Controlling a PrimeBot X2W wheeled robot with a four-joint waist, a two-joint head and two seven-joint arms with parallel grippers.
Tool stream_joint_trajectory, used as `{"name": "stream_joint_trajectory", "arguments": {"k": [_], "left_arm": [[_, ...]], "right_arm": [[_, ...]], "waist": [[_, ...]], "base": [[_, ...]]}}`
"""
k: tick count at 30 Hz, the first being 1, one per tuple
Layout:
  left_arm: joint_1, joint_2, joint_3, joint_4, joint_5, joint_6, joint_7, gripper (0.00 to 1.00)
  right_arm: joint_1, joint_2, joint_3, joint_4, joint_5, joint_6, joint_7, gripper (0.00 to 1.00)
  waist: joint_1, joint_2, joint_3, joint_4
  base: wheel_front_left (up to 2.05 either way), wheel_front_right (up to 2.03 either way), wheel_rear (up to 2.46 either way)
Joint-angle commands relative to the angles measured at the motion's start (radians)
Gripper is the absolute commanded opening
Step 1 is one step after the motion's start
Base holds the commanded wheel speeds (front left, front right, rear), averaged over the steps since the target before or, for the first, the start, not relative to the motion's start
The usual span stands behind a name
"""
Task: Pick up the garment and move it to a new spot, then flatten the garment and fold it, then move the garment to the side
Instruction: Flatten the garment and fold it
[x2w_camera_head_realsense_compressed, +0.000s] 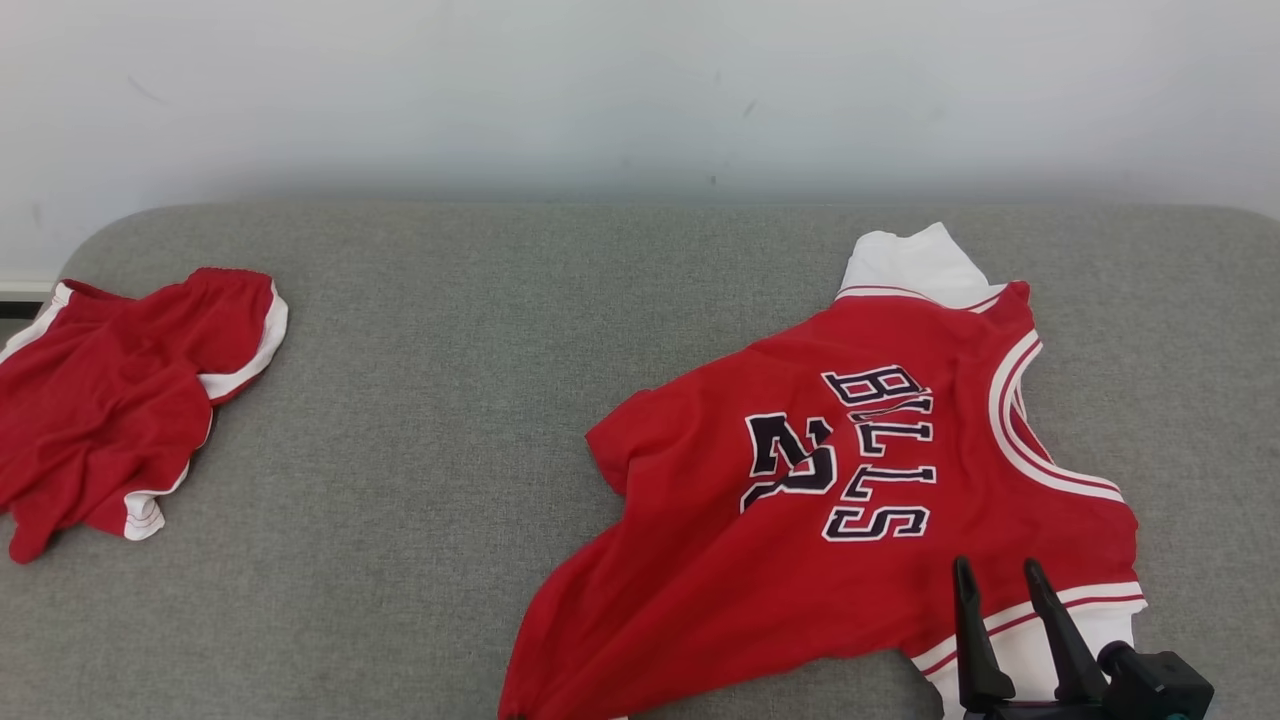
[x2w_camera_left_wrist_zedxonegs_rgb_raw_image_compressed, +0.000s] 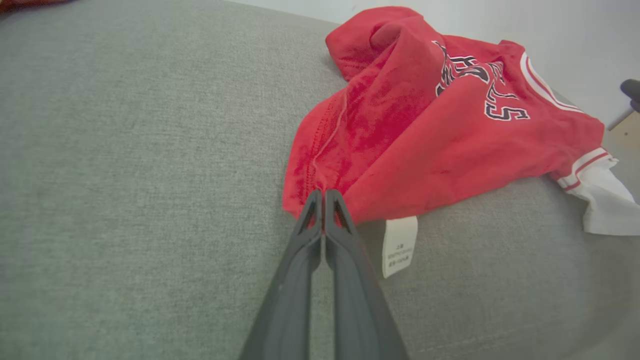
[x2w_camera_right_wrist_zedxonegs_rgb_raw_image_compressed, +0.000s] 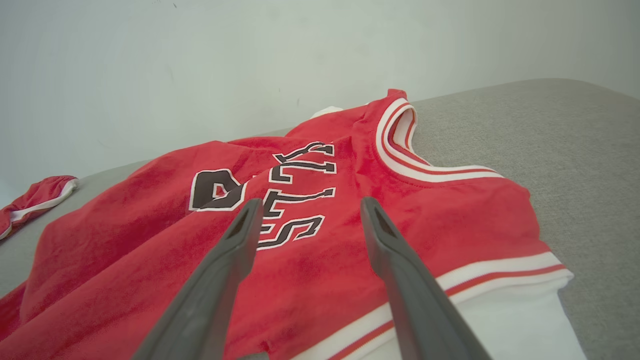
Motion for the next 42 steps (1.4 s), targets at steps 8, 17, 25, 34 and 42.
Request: {"name": "stream_joint_trajectory", "arguments": {"k": [8,17,25,34,42], "left_arm": [[0.021,-0.001,-0.035,0.115,-0.092,-0.003,-0.003,0.02],[0.012,-0.001,0.034,0.026,-0.084,0.022,-0.003,1.0],[0.015,-0.001,0.085,0.04,-0.035,0.002,-0.003,1.0],[0.068,-0.001,0.035,0.07,0.012,-0.023,-0.003,1.0],[0.052,0.022,0.013,0.132,0.064,-0.029,-0.003,1.0]], "right_arm": [[0.01,-0.014,-0.02,0.009,0.011,-0.002,0.0,1.0],[0.022,-0.009,-0.026,0.012,0.002,-0.002,0.0,1.0],[0.047,-0.022,-0.044,0.032,0.003,-0.002,0.0,1.0],[0.117,-0.047,-0.115,0.064,-0.01,-0.002,0.0,1.0],[0.141,-0.068,-0.191,0.14,-0.027,-0.002,0.0,1.0]], "waist": [[0.0,0.0,-0.009,0.011],[0.0,0.0,-0.026,0.023],[0.0,0.0,-0.043,0.003],[0.0,0.0,-0.052,-0.014],[0.0,0.0,-0.053,-0.018]], "base": [[0.0,0.0,0.0],[0.0,0.0,0.0],[0.0,0.0,0.0],[0.0,0.0,0.0],[0.0,0.0,0.0]]}}
